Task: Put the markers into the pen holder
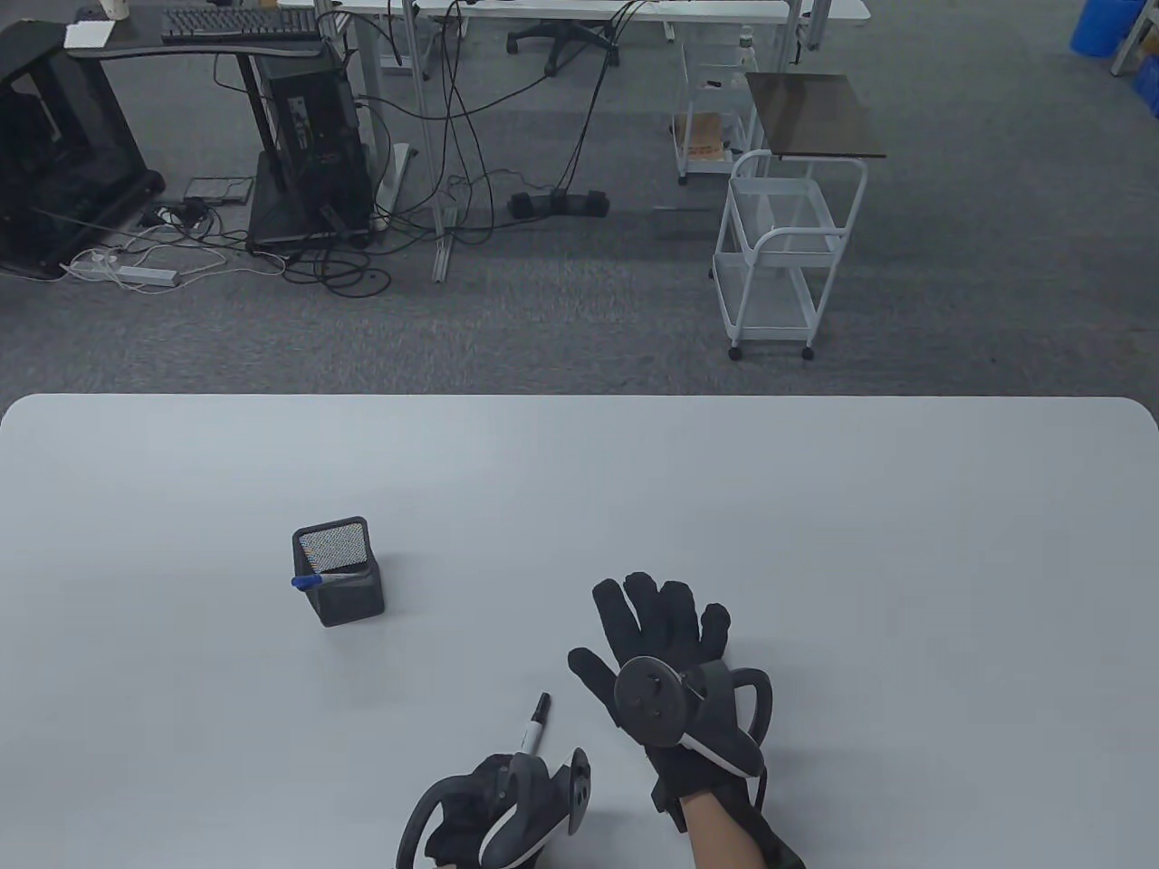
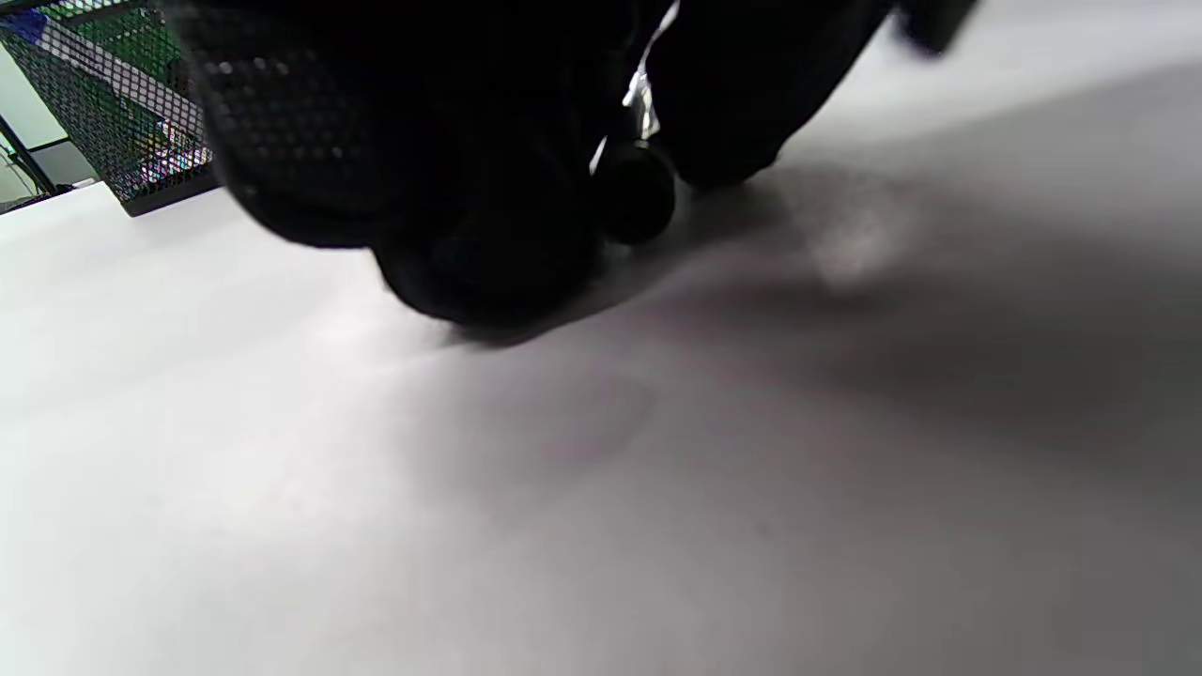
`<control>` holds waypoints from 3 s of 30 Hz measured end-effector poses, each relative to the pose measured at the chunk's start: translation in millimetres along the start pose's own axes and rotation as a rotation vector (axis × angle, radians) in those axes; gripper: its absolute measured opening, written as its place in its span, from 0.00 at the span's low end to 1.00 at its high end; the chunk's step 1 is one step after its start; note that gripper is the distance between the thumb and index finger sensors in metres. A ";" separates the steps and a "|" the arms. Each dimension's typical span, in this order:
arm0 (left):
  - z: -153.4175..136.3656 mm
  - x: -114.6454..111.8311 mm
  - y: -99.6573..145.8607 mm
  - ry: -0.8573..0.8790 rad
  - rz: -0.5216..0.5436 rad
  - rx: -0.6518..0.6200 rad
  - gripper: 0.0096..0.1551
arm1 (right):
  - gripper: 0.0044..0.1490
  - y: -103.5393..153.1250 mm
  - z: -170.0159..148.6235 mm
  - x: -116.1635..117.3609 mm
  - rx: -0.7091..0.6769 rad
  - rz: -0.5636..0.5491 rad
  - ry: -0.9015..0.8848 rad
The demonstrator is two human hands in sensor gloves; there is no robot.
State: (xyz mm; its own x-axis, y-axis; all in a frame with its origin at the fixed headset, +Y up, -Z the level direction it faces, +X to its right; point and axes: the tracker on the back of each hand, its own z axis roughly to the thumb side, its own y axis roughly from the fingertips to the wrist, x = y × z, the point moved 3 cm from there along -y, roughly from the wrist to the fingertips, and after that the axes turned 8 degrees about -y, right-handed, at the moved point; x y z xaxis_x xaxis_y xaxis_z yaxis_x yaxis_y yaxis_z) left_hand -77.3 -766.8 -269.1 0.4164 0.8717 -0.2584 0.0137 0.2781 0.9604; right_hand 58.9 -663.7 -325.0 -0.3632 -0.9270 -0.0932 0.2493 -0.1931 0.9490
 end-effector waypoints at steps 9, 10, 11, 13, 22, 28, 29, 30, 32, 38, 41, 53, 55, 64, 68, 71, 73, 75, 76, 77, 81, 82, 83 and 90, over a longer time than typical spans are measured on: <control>-8.1 -1.7 -5.2 0.056 -0.014 -0.032 0.34 | 0.49 1.6 -3.3 -5.5 0.009 -0.022 -0.008; -10.2 -1.1 -5.4 0.068 -0.017 -0.034 0.33 | 0.49 1.6 -3.3 -5.5 0.009 -0.023 -0.008; -11.7 -0.4 -5.7 0.077 -0.018 -0.038 0.33 | 0.49 1.6 -3.2 -5.6 0.008 -0.023 -0.007; -17.6 3.5 -5.6 0.101 -0.014 -0.038 0.33 | 0.49 1.7 -3.0 -5.4 0.006 -0.024 -0.008; -46.9 29.5 -1.1 0.123 0.068 -0.005 0.33 | 0.49 2.4 -3.4 -6.1 0.006 -0.030 -0.011; -67.7 47.0 2.1 0.131 0.121 0.014 0.33 | 0.49 2.6 -3.4 -6.2 0.006 -0.030 -0.010; -71.2 49.7 2.9 0.134 0.129 0.018 0.33 | 0.49 2.6 -3.4 -6.3 0.006 -0.029 -0.010; -75.3 52.9 3.9 0.132 0.143 0.019 0.33 | 0.49 2.7 -3.4 -6.4 0.007 -0.028 -0.010; -82.4 57.4 5.5 0.130 0.158 0.023 0.33 | 0.49 2.7 -3.3 -6.4 0.006 -0.028 -0.010; -111.5 72.2 7.8 0.138 0.199 0.054 0.32 | 0.49 2.6 -2.2 -5.4 0.004 -0.023 -0.008; -129.5 81.1 7.9 0.130 0.220 0.084 0.32 | 0.49 2.5 -1.5 -4.8 0.002 -0.019 -0.007; -181.5 107.0 -6.8 -0.005 0.219 0.145 0.30 | 0.48 2.3 5.2 -1.5 -0.012 -0.004 0.008; -188.5 110.1 -11.1 -0.041 0.206 0.161 0.30 | 0.49 2.2 5.1 -1.3 -0.011 -0.003 0.008; -220.7 125.3 -29.7 -0.129 0.197 0.232 0.28 | 0.48 2.8 8.3 -4.8 -0.019 -0.012 0.007; -232.4 130.9 -36.6 -0.140 0.196 0.264 0.28 | 0.48 3.0 8.6 -4.8 -0.020 -0.012 0.009; -242.2 134.8 -42.6 -0.129 0.196 0.281 0.27 | 0.48 2.8 8.5 -3.9 -0.019 -0.006 0.012; -249.0 137.1 -46.6 -0.130 0.190 0.291 0.27 | 0.49 2.9 9.0 -4.2 -0.020 -0.005 0.011; -256.8 139.3 -50.8 -0.129 0.185 0.307 0.27 | 0.48 2.8 9.1 -4.3 -0.021 -0.006 0.011; -261.5 140.4 -53.6 -0.122 0.182 0.314 0.26 | 0.48 2.8 8.9 -4.2 -0.021 -0.008 0.010; -264.5 141.0 -55.4 -0.119 0.180 0.319 0.26 | 0.49 2.9 8.8 -4.5 -0.021 -0.009 0.010; -279.6 141.2 -67.5 -0.112 0.157 0.337 0.26 | 0.48 2.8 7.7 -4.7 -0.019 -0.013 0.006; -281.7 140.9 -69.9 -0.112 0.156 0.335 0.26 | 0.48 2.8 7.6 -4.6 -0.019 -0.012 0.006; -284.4 140.1 -73.0 -0.112 0.152 0.340 0.25 | 0.48 2.7 7.5 -4.6 -0.018 -0.013 0.005; -283.8 130.9 -88.2 -0.122 0.168 0.245 0.24 | 0.48 2.7 8.2 -3.9 -0.018 -0.006 0.012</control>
State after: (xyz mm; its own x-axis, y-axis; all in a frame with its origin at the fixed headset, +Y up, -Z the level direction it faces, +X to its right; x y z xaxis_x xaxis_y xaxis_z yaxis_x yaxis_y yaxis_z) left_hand -282.0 -562.7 -417.1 0.5367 0.8385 -0.0939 0.1481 0.0159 0.9888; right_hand 53.7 -658.1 -319.6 -0.3536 -0.9298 -0.1024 0.2636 -0.2041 0.9428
